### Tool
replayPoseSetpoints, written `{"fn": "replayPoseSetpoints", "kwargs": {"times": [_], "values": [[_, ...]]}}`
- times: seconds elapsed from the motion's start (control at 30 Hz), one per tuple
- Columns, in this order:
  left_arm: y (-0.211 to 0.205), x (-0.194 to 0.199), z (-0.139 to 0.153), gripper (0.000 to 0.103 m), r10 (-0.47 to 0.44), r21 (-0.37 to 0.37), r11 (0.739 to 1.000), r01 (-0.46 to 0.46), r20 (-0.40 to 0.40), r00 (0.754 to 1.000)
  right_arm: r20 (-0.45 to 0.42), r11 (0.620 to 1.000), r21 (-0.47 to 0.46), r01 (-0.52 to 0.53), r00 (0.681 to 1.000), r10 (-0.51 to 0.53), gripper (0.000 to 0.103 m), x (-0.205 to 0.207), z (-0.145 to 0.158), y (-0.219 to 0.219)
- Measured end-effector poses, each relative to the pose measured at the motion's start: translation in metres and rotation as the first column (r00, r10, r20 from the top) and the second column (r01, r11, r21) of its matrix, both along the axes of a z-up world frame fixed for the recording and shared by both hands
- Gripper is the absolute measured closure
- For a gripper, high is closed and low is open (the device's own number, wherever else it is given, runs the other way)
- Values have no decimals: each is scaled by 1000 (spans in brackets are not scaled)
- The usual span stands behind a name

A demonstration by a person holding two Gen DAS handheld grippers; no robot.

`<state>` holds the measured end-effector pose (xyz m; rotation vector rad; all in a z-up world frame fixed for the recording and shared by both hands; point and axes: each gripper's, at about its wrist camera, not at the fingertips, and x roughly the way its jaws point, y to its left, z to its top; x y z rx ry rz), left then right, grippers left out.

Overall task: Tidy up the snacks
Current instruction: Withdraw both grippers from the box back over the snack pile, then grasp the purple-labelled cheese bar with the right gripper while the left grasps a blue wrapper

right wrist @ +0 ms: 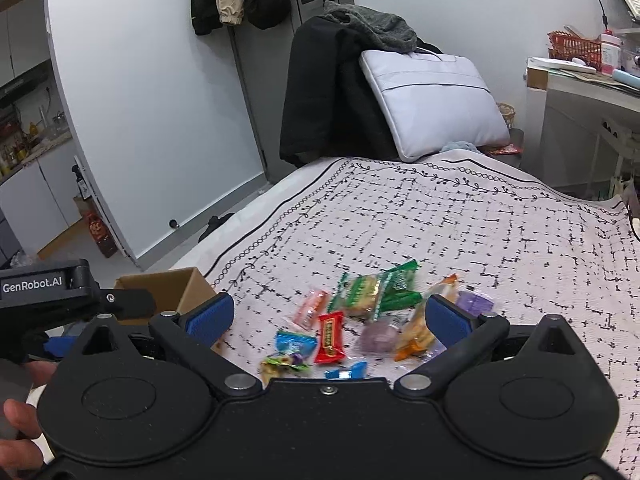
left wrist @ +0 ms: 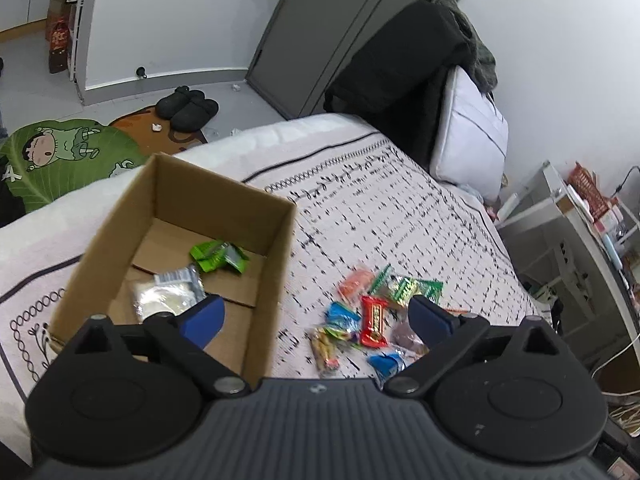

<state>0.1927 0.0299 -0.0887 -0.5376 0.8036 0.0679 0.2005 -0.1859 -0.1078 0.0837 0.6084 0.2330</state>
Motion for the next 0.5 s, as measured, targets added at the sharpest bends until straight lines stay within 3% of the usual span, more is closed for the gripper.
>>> {"fn": "replayPoseSetpoints", "kwargs": {"times": [0.5], "values": [[-46, 9, -13, 4, -13, 52, 998, 16, -47, 999, -106, 991, 98, 95, 991, -84, 0, 16, -35, -48]]}}
